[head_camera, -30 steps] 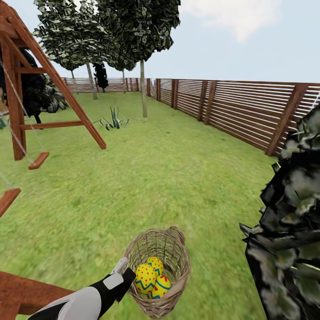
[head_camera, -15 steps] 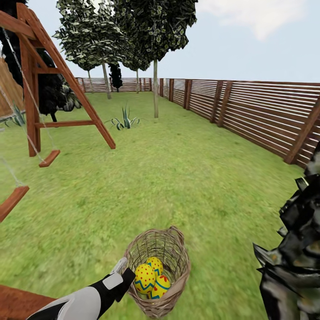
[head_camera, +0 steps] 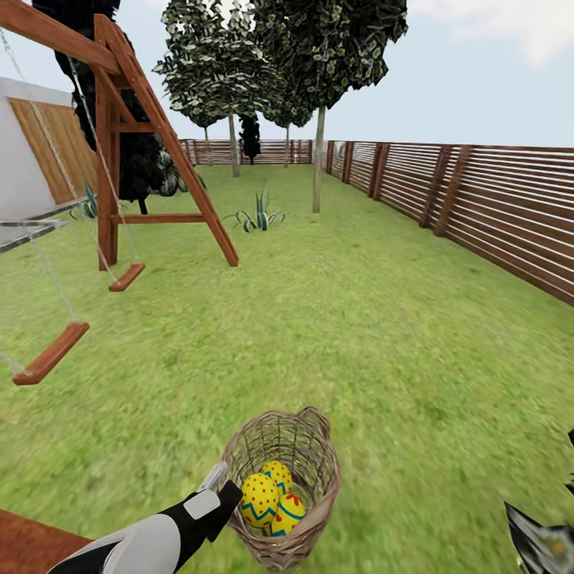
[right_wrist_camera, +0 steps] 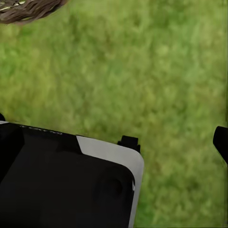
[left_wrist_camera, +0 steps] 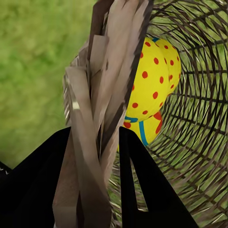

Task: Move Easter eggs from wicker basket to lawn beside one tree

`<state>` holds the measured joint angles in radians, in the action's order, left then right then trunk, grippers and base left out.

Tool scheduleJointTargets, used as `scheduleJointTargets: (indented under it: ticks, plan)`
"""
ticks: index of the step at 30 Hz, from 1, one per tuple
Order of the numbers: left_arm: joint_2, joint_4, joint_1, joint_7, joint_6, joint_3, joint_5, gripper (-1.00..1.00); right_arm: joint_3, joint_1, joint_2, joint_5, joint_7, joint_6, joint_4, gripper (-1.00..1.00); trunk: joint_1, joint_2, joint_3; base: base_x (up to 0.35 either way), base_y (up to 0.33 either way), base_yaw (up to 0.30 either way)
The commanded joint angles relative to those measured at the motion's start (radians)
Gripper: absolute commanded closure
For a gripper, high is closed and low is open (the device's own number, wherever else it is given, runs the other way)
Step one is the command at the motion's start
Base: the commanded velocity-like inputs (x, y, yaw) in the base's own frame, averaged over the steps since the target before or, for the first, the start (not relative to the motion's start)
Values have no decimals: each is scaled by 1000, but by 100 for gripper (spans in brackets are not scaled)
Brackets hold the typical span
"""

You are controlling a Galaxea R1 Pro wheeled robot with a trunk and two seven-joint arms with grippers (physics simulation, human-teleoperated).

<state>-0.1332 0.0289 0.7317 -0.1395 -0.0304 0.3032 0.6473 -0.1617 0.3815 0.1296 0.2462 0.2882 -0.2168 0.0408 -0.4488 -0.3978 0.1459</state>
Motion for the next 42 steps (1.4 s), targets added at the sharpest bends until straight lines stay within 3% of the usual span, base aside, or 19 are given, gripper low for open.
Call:
scheduleJointTargets:
  ticks: [1, 42]
  plan:
    - [0, 0, 2, -3, -2, 12, -6, 100, -9, 2, 1, 8, 2, -7, 4, -100, -1, -2, 2, 309, -140, 173]
    - [12, 1, 2, -3, 4, 12, -6, 100, -9, -18, 2, 8, -6, 1, 10, -100, -1, -2, 2, 310, -140, -40]
